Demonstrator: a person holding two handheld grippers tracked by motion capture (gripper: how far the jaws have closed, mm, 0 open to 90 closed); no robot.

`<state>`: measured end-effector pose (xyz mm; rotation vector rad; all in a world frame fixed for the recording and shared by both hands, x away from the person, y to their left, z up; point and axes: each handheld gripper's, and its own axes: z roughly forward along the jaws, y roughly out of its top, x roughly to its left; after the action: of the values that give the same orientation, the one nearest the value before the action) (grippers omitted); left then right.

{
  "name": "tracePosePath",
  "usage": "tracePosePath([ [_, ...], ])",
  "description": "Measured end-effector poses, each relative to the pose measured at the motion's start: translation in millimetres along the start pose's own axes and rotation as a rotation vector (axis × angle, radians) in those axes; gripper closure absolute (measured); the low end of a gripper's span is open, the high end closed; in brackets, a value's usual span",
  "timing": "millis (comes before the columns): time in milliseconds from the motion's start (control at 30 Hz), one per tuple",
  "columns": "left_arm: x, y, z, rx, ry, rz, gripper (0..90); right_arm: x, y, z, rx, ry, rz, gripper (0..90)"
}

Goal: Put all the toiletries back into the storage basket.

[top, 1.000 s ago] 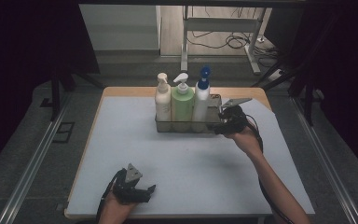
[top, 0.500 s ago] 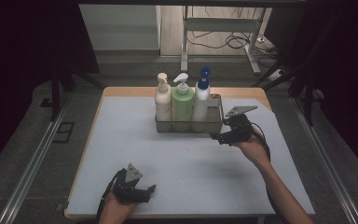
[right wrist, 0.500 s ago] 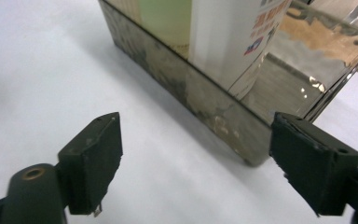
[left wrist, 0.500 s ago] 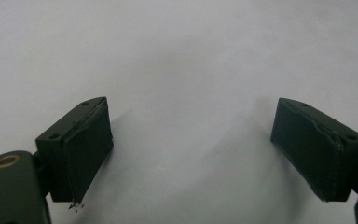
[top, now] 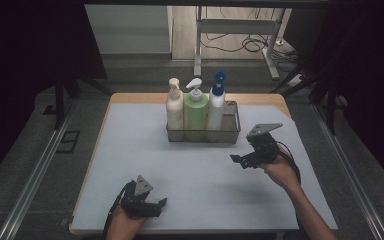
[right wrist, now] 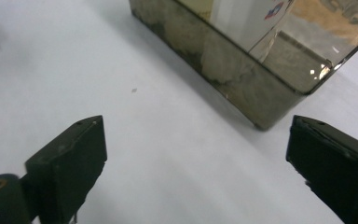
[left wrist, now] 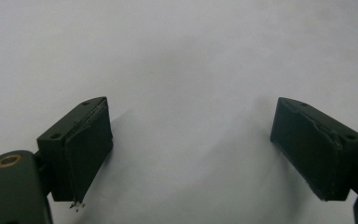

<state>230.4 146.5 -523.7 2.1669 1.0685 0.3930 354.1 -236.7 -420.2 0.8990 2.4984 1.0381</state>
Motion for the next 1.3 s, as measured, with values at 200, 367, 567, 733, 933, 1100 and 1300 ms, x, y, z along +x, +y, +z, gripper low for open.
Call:
tracePosePath([
  [200, -0.2, 0.2, 0.3, -0.001, -0.001, -0.004, 12.7, 5.9, -10.4, -8.8, 0.021, -0.019, -0.018, 0.9],
  [367, -0.1, 0.1, 0.4, -0.001, -0.001, -0.006, 12.5, 10.5, -20.4, -14.7, 0.010, -0.020, -0.007, 0.0],
  [567, -0.1, -0.1, 0.4, -0.003, -0.002, -0.007, 12.4, 17.9, -36.1, -16.8, 0.019, -0.004, -0.014, 0.0],
  [733, 0.0, -0.1, 0.4, -0.003, -0.001, -0.004, 12.4, 23.6, -51.3, -15.3, 0.025, -0.005, -0.010, 0.0],
  [933, -0.2, -0.3, 0.4, -0.004, -0.001, -0.006, 12.4, 27.8, -69.3, -11.5, 0.024, 0.003, 0.010, 0.0],
  [1100, -0.2, -0.3, 0.4, -0.004, -0.001, -0.007, 12.4, 28.4, -83.3, -6.7, 0.024, -0.001, 0.024, 0.0],
  [1300, 0.0, -0.3, 0.2, -0.003, -0.001, -0.004, 12.4, 27.6, -100.0, 0.8, 0.030, -0.003, 0.052, 0.0],
])
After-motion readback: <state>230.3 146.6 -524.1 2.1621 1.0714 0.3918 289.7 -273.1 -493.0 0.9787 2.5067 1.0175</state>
